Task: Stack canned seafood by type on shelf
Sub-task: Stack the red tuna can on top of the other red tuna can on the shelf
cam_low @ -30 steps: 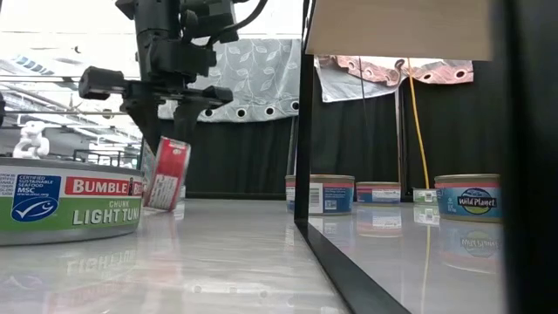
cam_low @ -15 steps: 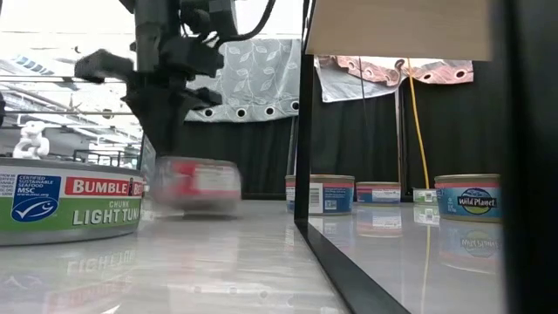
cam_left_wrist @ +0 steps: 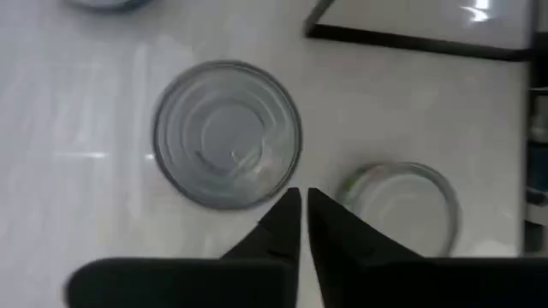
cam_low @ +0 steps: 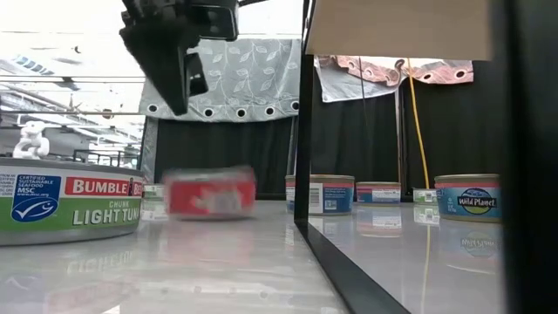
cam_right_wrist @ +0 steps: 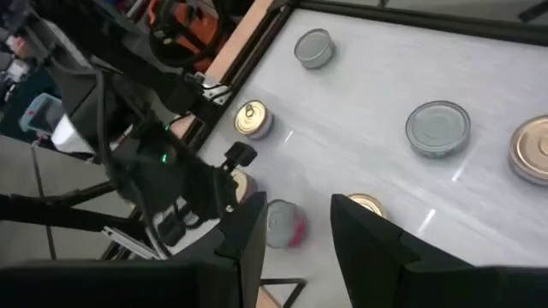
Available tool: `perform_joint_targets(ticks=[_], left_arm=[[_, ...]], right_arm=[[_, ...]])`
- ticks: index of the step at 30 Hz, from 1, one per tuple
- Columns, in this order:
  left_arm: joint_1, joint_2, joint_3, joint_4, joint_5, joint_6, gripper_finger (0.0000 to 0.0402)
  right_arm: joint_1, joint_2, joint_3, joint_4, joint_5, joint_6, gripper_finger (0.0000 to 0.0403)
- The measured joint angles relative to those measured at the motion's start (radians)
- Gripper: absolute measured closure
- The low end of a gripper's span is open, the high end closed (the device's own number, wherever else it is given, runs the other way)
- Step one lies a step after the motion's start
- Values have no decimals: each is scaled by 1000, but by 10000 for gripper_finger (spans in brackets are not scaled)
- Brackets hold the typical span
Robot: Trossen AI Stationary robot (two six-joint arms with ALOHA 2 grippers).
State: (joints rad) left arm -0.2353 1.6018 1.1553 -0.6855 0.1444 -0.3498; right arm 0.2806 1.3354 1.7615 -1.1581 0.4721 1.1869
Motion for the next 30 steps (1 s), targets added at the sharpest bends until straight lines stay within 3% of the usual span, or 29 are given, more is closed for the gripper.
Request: perform_joint_targets(ticks=[4, 13, 20, 25, 30], left_arm=[[-13, 8, 0, 2, -89, -3, 396], [1, 146, 0, 21, -71, -3, 399], [-4, 121, 1, 0, -110, -114, 399], [18, 119, 0, -65, -188, -4, 400], [76, 120, 0, -3, -66, 125, 400]], right_arm=[[-6, -2, 0, 3, -2, -21, 279], [-5, -2, 0, 2, -6, -6, 279], [-4, -2, 0, 2, -27, 12, 279], [-4, -2, 0, 2, -30, 6, 279], [-4, -2, 0, 2, -31, -1, 279]])
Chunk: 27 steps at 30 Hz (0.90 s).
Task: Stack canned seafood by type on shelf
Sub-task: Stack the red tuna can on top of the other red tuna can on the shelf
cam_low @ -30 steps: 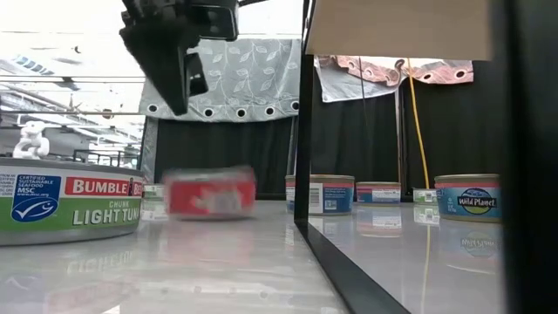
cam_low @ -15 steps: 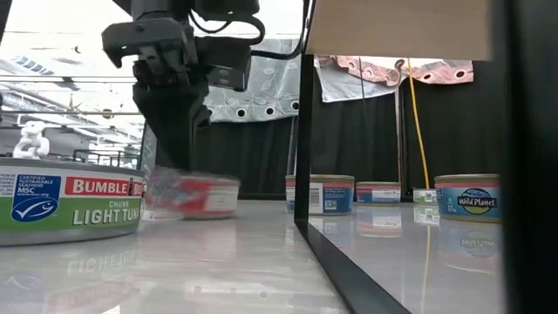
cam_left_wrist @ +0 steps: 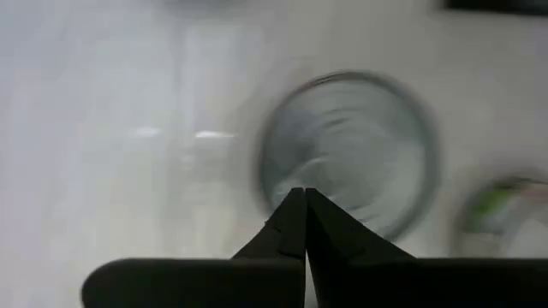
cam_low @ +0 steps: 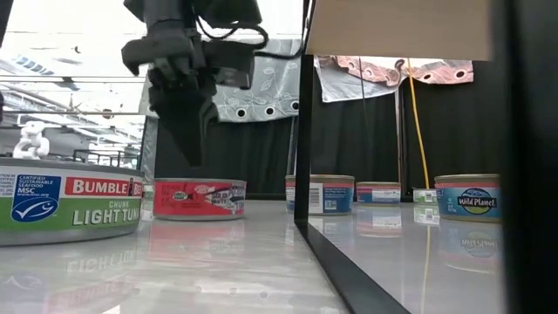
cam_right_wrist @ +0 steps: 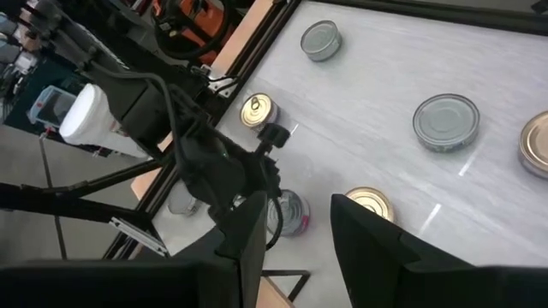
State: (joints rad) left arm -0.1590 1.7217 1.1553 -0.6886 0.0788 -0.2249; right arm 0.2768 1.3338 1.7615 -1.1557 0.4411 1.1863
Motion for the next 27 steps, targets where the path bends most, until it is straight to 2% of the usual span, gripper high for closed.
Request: perform_joint_targets(ticks=[2, 6, 10, 15, 19, 27], left_arm=[[2, -3, 0, 5, 40, 51, 400], [-1, 5, -20, 5, 43, 145, 400], [16, 2, -86, 25, 37, 162, 400], [65, -10, -132, -24, -35, 175, 400], [111, -20, -136, -54, -135, 141, 401], [157, -114, -135, -75, -135, 126, 401]], right_arm=[[0, 0, 0, 1, -3, 5, 279], [8, 0, 0, 15, -25, 5, 279], [25, 0, 0, 23, -25, 4, 279], [34, 0, 0, 23, -25, 3, 279], [33, 0, 0, 22, -24, -1, 279], [33, 0, 0, 23, -22, -1, 279]])
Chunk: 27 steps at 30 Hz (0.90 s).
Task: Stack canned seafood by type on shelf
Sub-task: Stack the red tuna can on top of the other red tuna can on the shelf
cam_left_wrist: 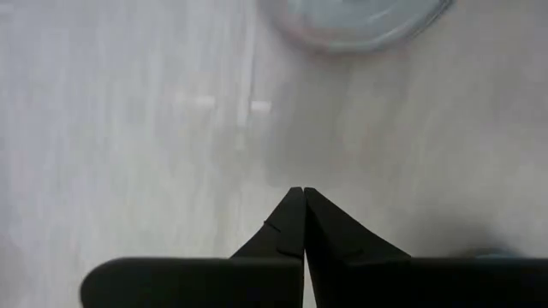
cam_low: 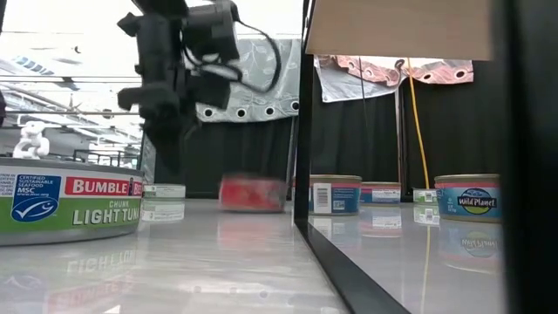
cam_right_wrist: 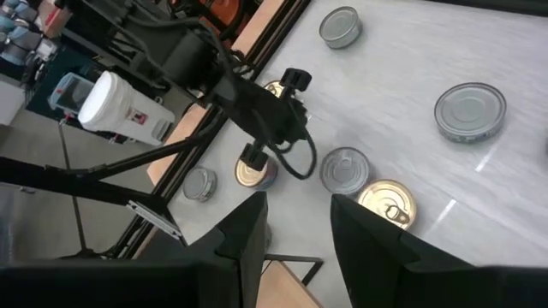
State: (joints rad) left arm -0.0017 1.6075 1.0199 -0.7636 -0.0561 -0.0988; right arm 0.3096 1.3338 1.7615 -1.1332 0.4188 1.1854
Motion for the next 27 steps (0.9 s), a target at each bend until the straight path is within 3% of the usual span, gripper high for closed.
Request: perform_joint_targets(ticks=[5, 9, 17, 27], left_arm=[[4, -65, 2, 150, 34, 36, 401], [20, -32, 2, 259, 90, 135, 401], [49, 51, 1, 226, 96, 159, 401], [47, 57, 1, 261, 87, 157, 401]], right_arm=[[0, 0, 0, 0, 30, 0, 279], [-7, 0, 0, 0, 55, 4, 279], [-14, 0, 0, 0, 54, 24, 279], [-14, 0, 0, 0, 53, 17, 279]])
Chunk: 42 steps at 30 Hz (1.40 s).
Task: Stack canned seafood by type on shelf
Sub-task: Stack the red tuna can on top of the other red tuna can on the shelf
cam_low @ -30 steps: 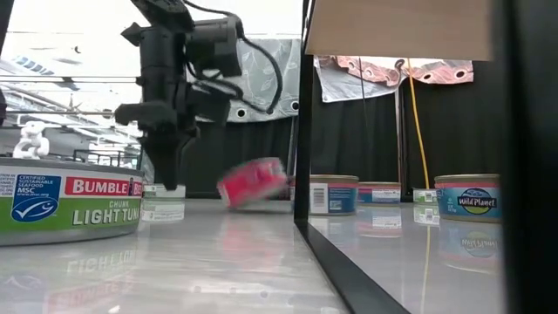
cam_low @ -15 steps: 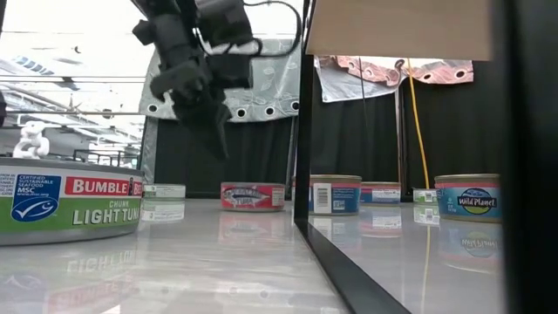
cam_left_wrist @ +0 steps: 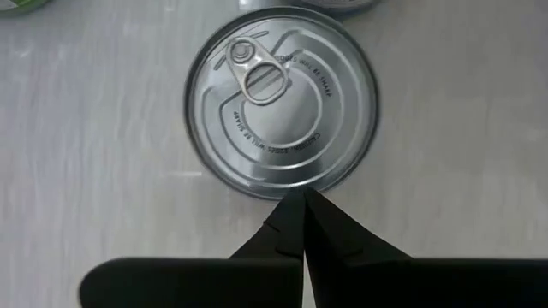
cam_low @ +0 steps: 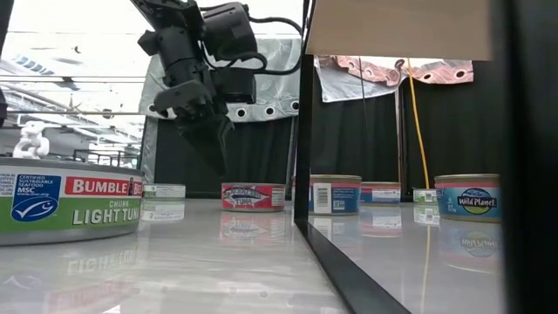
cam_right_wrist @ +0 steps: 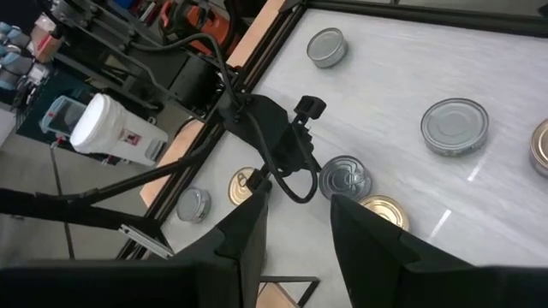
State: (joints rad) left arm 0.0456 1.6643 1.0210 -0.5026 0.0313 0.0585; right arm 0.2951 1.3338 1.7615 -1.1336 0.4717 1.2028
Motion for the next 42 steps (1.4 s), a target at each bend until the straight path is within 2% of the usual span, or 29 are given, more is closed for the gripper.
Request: perform_joint_targets(ticks=[15, 23, 29, 32, 36, 39, 42], left_arm=[[-7, 46, 5, -7, 13, -50, 401], [-21, 51, -3, -113, -32, -81, 401], [-24, 49, -27, -184, -31, -175, 401], [-24, 4, -28, -277, 21, -182, 401], [-25, -124, -28, -330, 82, -209, 400], [-33, -219, -27, -292, 118, -258, 391], [-76, -271, -25, -216, 99, -242, 383]], right_arm=[[0, 0, 0, -1, -2, -5, 279], [0, 0, 0, -4, -2, -18, 279], [0, 0, 0, -24, -3, -18, 279], [0, 0, 0, -24, -5, -18, 279], [0, 0, 0, -32, -3, -22, 279], [-5, 0, 0, -33, 2, -23, 279], [-18, 0, 0, -32, 3, -39, 279]])
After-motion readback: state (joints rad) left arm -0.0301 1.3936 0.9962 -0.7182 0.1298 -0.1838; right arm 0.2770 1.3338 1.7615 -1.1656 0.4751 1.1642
